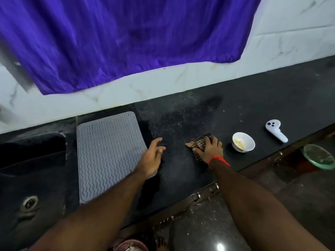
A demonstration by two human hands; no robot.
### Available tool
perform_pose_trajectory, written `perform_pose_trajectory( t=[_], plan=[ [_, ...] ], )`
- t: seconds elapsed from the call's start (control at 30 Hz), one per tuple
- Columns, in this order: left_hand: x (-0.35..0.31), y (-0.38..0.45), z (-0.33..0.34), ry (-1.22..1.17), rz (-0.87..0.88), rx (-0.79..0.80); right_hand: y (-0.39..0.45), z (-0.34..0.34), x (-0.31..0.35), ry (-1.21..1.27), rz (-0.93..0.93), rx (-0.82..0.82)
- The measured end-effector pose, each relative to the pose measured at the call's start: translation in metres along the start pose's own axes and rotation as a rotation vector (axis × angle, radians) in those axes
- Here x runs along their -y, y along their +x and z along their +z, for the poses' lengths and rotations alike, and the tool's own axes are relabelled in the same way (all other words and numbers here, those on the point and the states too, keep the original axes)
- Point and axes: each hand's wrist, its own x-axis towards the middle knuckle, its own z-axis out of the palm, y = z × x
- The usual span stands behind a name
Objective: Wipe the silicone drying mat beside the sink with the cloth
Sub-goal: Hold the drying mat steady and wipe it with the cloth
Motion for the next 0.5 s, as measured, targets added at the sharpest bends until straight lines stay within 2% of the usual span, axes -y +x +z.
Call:
perform_pose_trajectory(
  t=[0.07, 0.13, 0.3, 0.4, 0.5],
  plan=[
    [-0.001, 0.005, 0.002, 0.016, 0.002, 0.009, 0.005, 0.006, 0.002, -0.041, 0.012, 0.086],
    [0.006, 0.004, -0.001, 0.037, -0.017, 0.004, 0.007, 0.016, 0.006, -0.105, -0.001, 0.086],
    [0.045, -0.002, -0.03, 0.046, -0.125, -0.096, 0.016, 0.023, 0.0, -0.07, -0.046, -0.055],
    [0.062, -0.009, -0.041, 0.059, -0.173, -0.149, 0.02, 0.012, -0.005, 0.025, -0.087, -0.127],
    [0.066, -0.015, -0.051, 0.04, -0.214, -0.15, 0.022, -0.002, 0.019, 0.159, -0.153, -0.189]
  ],
)
